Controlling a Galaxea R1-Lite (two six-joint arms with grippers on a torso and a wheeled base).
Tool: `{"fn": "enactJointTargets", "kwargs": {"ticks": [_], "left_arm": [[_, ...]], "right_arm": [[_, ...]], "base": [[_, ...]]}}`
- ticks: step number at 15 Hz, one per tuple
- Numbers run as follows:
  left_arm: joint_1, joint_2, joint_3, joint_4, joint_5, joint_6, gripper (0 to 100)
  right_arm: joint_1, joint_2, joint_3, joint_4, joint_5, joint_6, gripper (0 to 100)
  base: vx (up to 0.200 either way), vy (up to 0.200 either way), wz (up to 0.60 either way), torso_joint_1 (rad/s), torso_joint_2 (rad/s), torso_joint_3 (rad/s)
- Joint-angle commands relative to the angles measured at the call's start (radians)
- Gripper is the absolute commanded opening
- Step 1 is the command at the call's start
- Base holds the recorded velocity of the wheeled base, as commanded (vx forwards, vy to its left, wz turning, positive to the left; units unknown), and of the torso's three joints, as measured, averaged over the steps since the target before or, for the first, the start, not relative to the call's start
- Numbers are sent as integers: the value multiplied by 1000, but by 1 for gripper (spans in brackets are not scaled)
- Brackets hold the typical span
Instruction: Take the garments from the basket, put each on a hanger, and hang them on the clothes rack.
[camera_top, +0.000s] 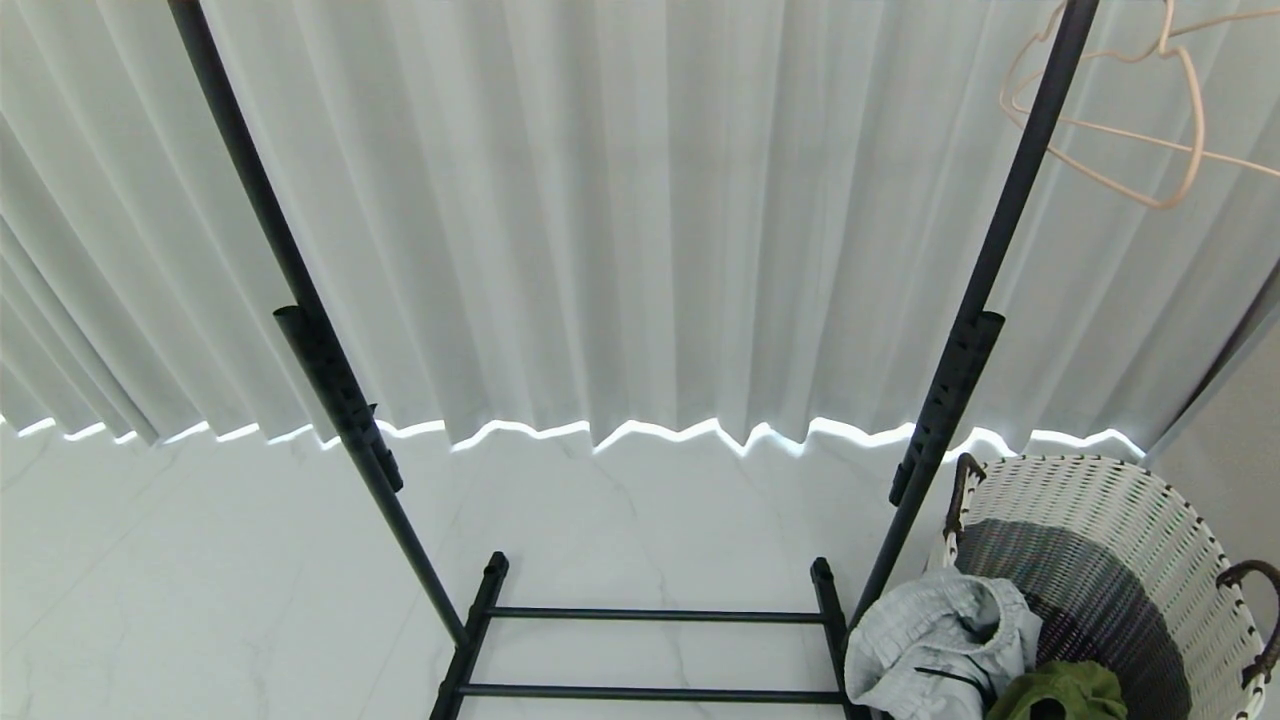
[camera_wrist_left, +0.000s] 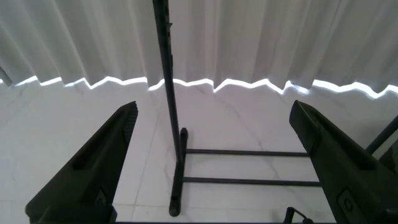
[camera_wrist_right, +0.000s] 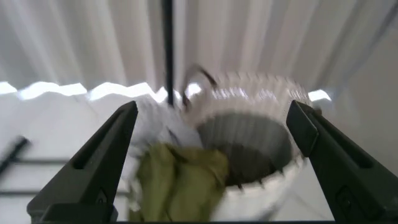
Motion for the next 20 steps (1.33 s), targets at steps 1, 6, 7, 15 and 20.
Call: {"fn": "enactJointTargets", "kwargs": {"ticks": [1,6,7,15,20], "left_arm": [[-1,0,0,1,0,17,100],[-1,0,0,1,0,14,100],[-1,0,0,1,0,15,100],[-1,0,0,1,0,15,100],[-1,0,0,1,0,14,100]], "right_arm": [[61,135,-145,133,20,-65,100],[85,534,-141,251,14,-464,100],[87,635,-145,228,18,-514,100],[188,1246,-121,-149,20,-527,100],[191,1444,-118,-278,15,-527,100]], "base": [[0,0,0,0,0,0],[0,0,0,0,0,0],[0,0,0,0,0,0],[0,0,0,0,0,0],[0,0,0,0,0,0]]}}
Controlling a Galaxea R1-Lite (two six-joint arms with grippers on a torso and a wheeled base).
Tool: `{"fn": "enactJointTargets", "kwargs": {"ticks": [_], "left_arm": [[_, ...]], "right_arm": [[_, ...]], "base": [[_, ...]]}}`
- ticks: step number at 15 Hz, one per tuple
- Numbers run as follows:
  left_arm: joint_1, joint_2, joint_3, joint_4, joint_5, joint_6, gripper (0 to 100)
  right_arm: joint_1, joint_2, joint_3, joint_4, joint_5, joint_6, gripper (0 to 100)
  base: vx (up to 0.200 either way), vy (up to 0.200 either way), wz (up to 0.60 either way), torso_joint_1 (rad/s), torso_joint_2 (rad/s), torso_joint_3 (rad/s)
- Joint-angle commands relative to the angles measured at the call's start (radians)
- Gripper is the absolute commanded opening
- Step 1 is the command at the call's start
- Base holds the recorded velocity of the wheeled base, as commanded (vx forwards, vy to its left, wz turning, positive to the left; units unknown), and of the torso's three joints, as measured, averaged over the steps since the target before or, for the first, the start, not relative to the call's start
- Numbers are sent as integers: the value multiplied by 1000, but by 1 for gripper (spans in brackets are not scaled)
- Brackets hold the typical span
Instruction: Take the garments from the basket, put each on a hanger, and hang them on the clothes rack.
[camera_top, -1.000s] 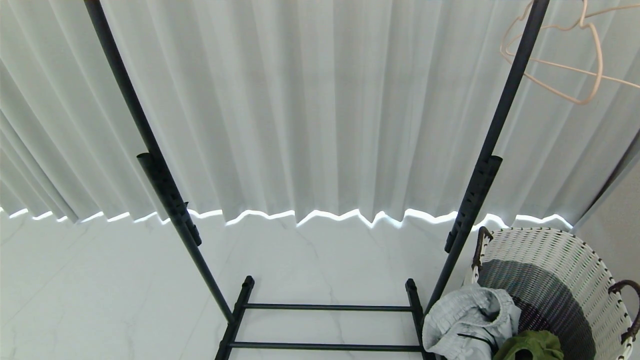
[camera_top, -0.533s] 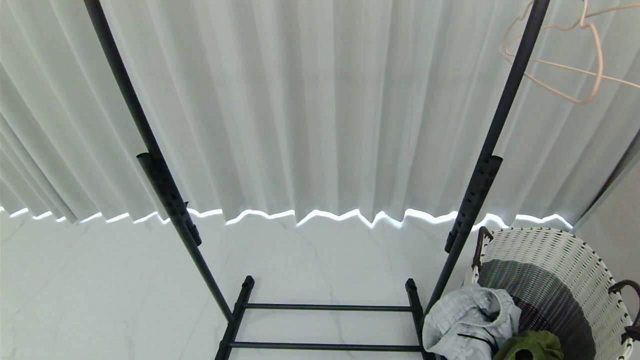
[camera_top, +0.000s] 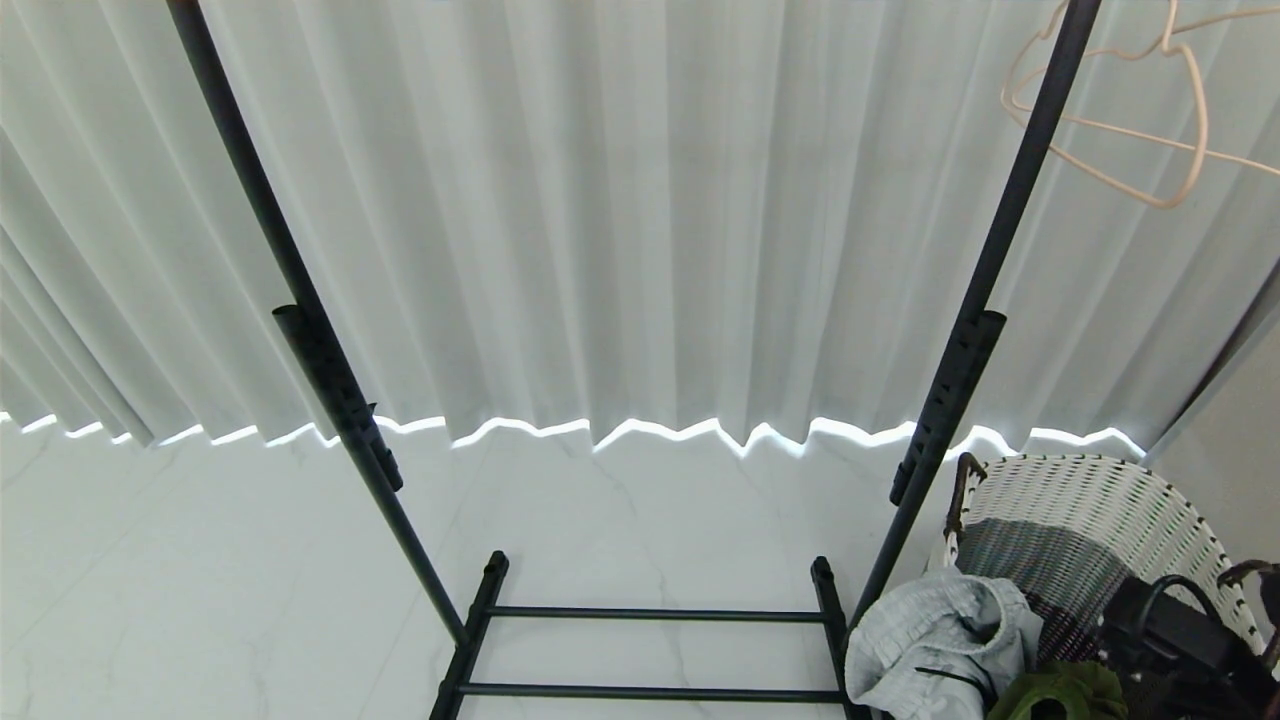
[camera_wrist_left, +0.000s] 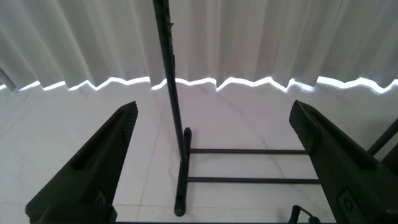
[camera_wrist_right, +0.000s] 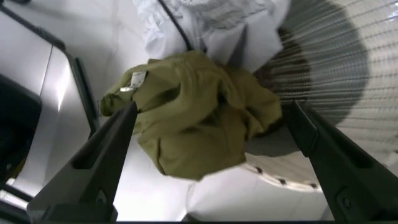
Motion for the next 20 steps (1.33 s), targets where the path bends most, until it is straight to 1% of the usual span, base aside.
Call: {"fn": "enactJointTargets", "kwargs": {"ticks": [1,4,7,8,10,12,13,14,16,18,19,20], "left_arm": [[0,0,0,0,0,0,100],[0,0,0,0,0,-1,100],[0,0,0,0,0,-1,100],[0,0,0,0,0,-1,100],[0,0,0,0,0,-1,100],[0,0,0,0,0,-1,100],[0,0,0,0,0,-1,100],[0,0,0,0,0,-4,100],[0,0,0,0,0,-4,100],[0,0,0,0,0,-4,100],[0,0,0,0,0,-4,100],[0,0,0,0,0,-4,100]], "right_arm": [[3,133,-4,-53,0,1,100],[-1,211,-1,-156,-8,1,100],[-1,260,-3,-211,-77,16,100],[-1,272,-1,-240,-82,16,0],[-1,279,-3,-261,-94,16,0],[-1,262,4,-261,-122,18,0],[-1,242,14,-261,-148,19,0],[-6,193,45,-258,-214,25,0],[-24,88,59,-234,-255,57,0],[-81,-47,19,-113,-263,57,0],[-104,-123,-23,-5,-263,57,0],[-119,-209,-90,141,-263,57,0]], "base": [[0,0,0,0,0,0],[0,0,0,0,0,0],[0,0,0,0,0,0],[0,0,0,0,0,0],[0,0,0,0,0,0],[0,0,0,0,0,0],[0,0,0,0,0,0],[0,0,0,0,0,0],[0,0,0,0,0,0],[0,0,0,0,0,0],[0,0,0,0,0,0],[0,0,0,0,0,0]]}}
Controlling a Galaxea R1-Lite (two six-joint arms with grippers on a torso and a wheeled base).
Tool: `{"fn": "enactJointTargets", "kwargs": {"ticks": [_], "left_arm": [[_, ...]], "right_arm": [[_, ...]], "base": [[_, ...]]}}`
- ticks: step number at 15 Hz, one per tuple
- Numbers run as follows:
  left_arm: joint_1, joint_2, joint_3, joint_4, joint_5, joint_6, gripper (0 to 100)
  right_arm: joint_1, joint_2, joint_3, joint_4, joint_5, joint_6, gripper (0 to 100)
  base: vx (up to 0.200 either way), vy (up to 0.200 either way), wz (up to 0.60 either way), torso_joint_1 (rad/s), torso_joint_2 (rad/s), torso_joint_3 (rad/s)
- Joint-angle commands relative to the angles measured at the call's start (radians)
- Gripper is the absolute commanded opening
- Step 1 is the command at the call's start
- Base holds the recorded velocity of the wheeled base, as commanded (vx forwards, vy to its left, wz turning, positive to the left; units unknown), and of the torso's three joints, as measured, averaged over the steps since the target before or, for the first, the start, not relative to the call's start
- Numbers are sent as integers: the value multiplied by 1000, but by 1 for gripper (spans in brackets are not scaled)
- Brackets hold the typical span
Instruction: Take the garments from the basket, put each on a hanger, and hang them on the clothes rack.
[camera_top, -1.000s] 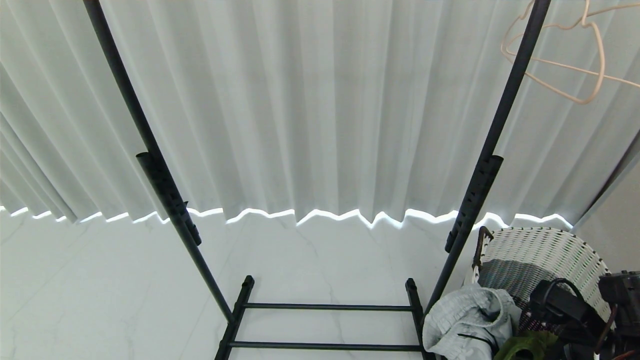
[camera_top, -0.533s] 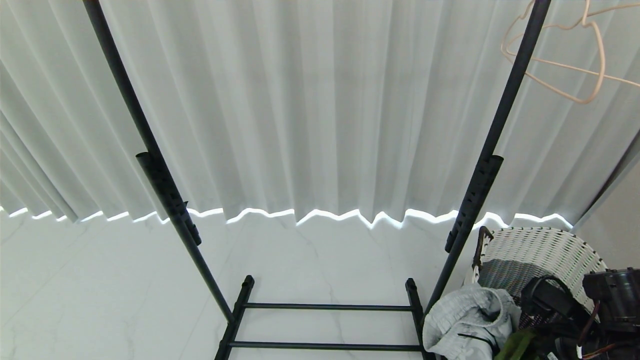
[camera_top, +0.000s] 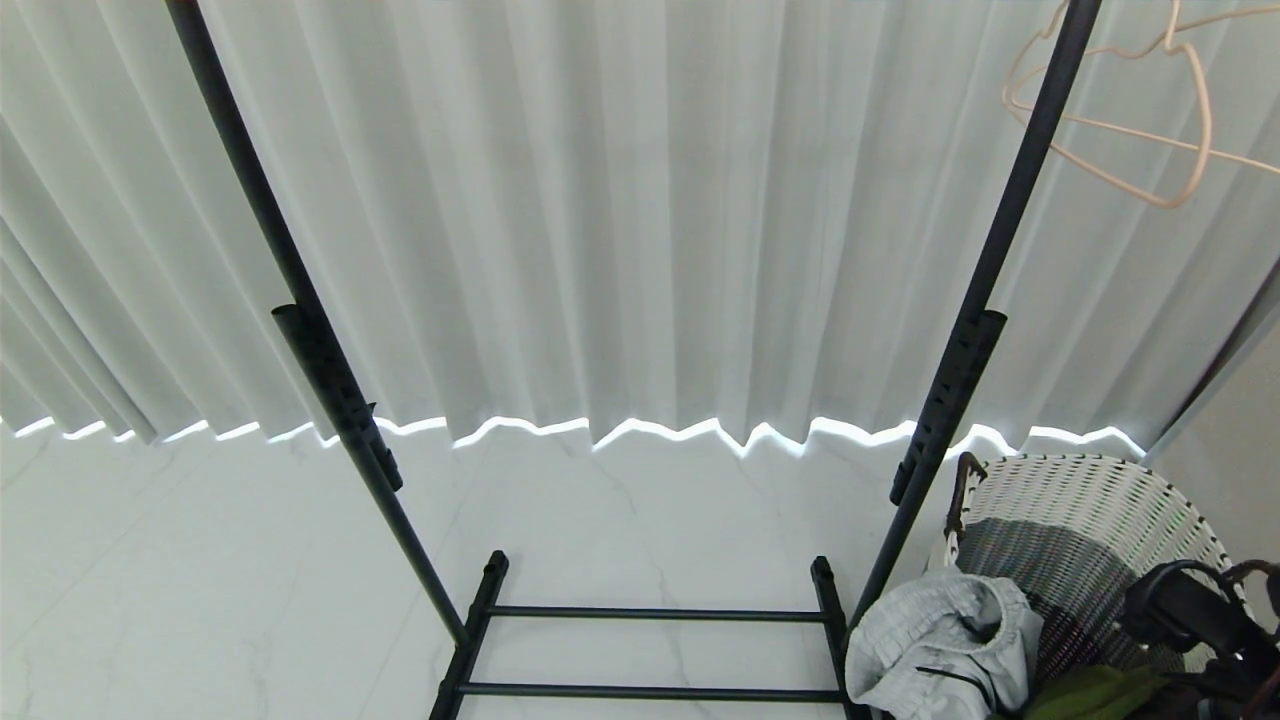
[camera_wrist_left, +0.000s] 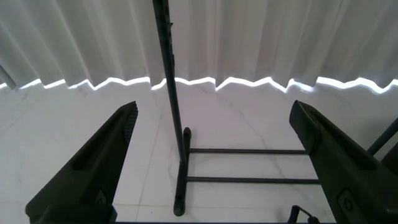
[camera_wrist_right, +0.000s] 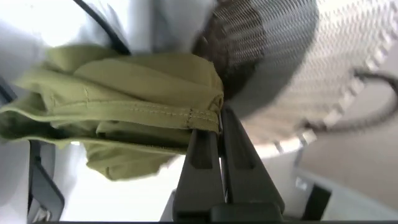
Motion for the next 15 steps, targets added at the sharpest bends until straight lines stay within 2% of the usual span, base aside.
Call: {"fn": "enactJointTargets", "kwargs": {"ticks": [1,3,6,9,13,15], "left_arm": [[0,0,0,0,0,0,100],[0,0,0,0,0,3,100],[2,0,0,0,0,5,100],[0,0,0,0,0,7,100],[0,0,0,0,0,8,100],[2,0,0,0,0,10,100]], "right_arm": [[-51,-275,-165,303,1,3,0],[-50,-418,-288,552,8,3,0],[-45,-594,-354,733,8,-59,0],[-45,-708,-354,808,8,-131,0],[-44,-728,-397,818,14,-134,0],[-44,-712,-437,818,50,-134,0]], "base": [[0,0,0,0,0,0],[-200,0,0,2,2,5],[-200,0,0,-1,1,-1],[-200,0,0,4,1,4],[-200,0,0,-1,1,6],[0,0,0,0,0,0]]}}
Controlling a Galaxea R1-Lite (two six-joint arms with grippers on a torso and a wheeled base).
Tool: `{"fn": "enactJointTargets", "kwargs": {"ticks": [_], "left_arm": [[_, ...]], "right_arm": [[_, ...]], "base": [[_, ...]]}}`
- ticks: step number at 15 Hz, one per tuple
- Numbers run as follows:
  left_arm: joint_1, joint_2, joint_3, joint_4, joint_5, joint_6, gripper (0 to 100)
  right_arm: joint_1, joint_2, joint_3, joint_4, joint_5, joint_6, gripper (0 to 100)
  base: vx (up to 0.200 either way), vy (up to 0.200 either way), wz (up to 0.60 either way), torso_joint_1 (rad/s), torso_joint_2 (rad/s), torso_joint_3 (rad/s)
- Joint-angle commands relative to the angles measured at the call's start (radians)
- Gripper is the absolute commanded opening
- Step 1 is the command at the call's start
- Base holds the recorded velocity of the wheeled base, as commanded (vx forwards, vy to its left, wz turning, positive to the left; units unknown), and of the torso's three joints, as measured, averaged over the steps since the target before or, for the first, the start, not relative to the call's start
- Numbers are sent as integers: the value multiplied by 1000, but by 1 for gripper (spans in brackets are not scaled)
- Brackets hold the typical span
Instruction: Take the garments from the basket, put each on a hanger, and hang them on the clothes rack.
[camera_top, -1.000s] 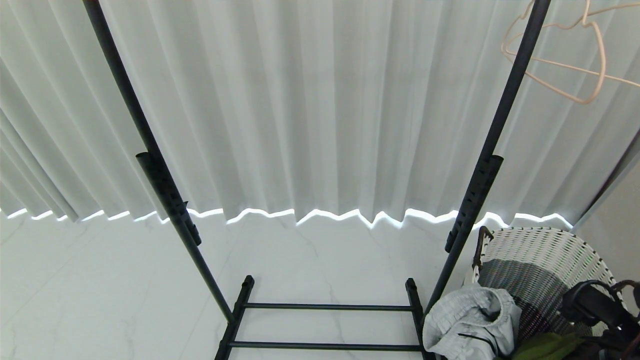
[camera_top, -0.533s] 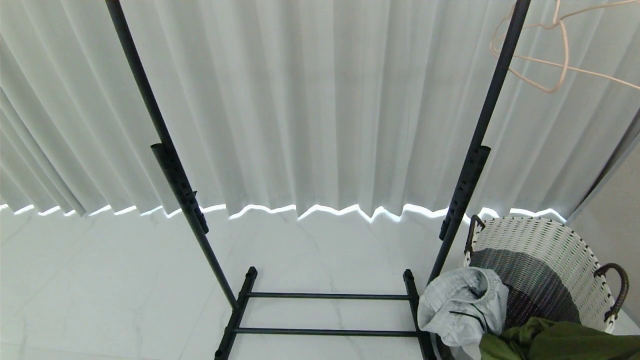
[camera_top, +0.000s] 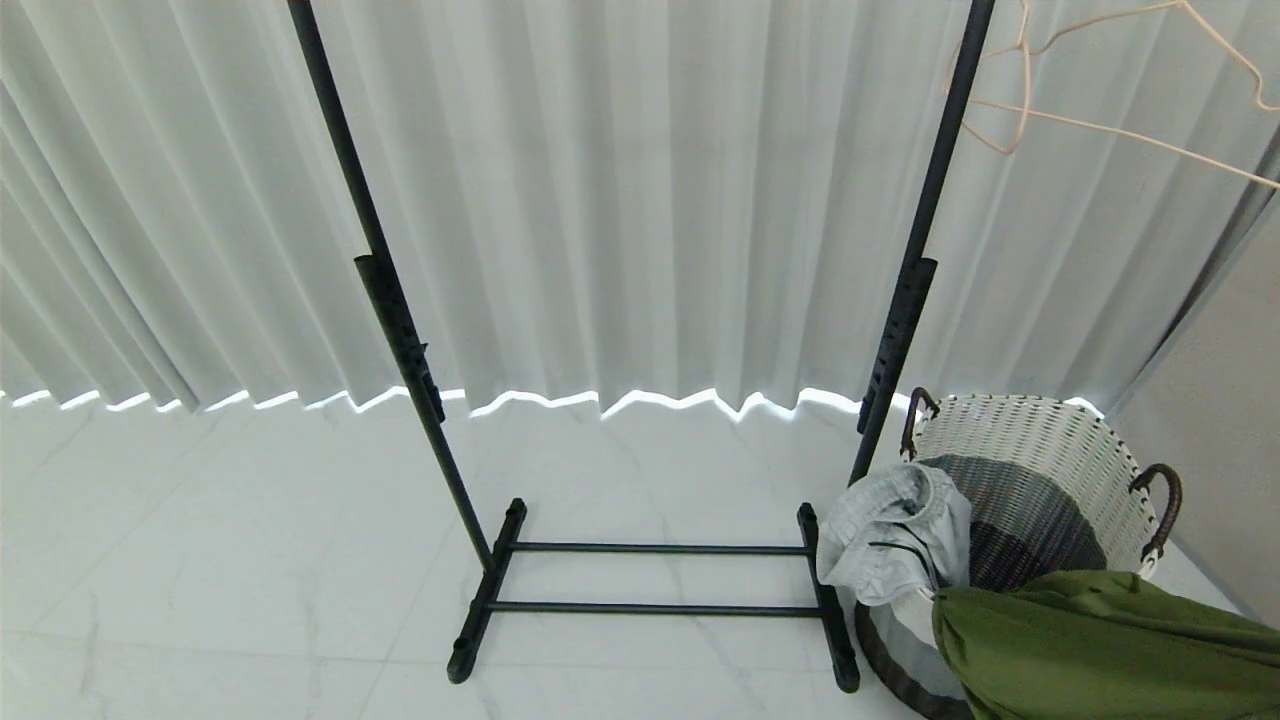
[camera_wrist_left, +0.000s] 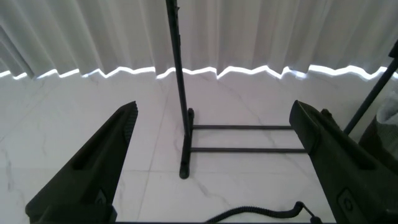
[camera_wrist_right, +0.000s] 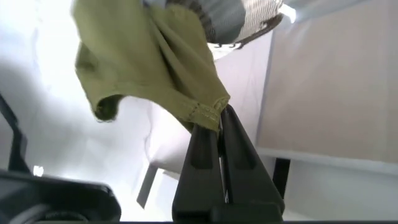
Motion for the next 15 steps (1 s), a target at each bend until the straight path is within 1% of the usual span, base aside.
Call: {"fn": "enactJointTargets", "kwargs": {"ticks": [1,3,5,6,8,9,10,11,12,13,14,15], "left_arm": [[0,0,0,0,0,-2,100],[-1,0,0,0,0,-12,100],[-1,2,0,2,-6,-16,100],[-3,2,0,3,-12,-16,100],[-1,2,0,3,-15,-17,100],[-1,2,0,5,-15,-17,100],[-1,2,0,5,-14,-19,100],[-1,2,0,5,-14,-19,100],[-1,0,0,5,-14,-19,100],[-1,0,0,3,-14,-19,100],[-1,0,0,3,-14,-14,100],[-1,0,0,5,-14,-6,100]], "right_arm": [[5,15,-43,-2,30,0,0],[45,43,-102,-1,114,0,0],[95,89,-193,-1,196,5,0],[117,110,-233,1,225,9,0],[195,190,-365,41,320,51,0],[256,222,-438,87,367,93,0],[322,248,-507,139,394,136,0],[370,264,-544,168,407,164,0],[471,299,-607,200,423,227,0],[534,334,-633,199,423,268,0],[571,362,-649,197,423,287,0],[589,391,-656,196,423,288,0]], "base": [[0,0,0,0,0,0],[0,0,0,0,0,0],[0,0,0,0,0,0],[0,0,0,0,0,0],[0,0,0,0,0,0],[0,0,0,0,0,0],[0,0,0,0,0,0],[0,0,0,0,0,0],[0,0,0,0,0,0],[0,0,0,0,0,0],[0,0,0,0,0,0],[0,0,0,0,0,0]]}}
